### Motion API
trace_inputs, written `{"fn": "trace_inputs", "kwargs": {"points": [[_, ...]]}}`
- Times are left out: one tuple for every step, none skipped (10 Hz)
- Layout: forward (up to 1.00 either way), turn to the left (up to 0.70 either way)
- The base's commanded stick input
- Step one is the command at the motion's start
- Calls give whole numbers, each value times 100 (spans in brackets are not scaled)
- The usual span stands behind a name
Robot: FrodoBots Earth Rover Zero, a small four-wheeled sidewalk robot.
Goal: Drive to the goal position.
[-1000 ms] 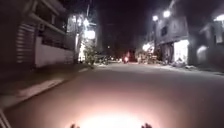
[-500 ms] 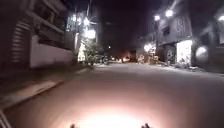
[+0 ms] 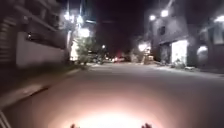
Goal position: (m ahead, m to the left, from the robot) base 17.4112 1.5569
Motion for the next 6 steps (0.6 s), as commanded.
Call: {"fn": "trace_inputs", "kwargs": {"points": [[70, 0], [70, 0], [70, 0], [70, 0], [70, 0], [70, 0]]}}
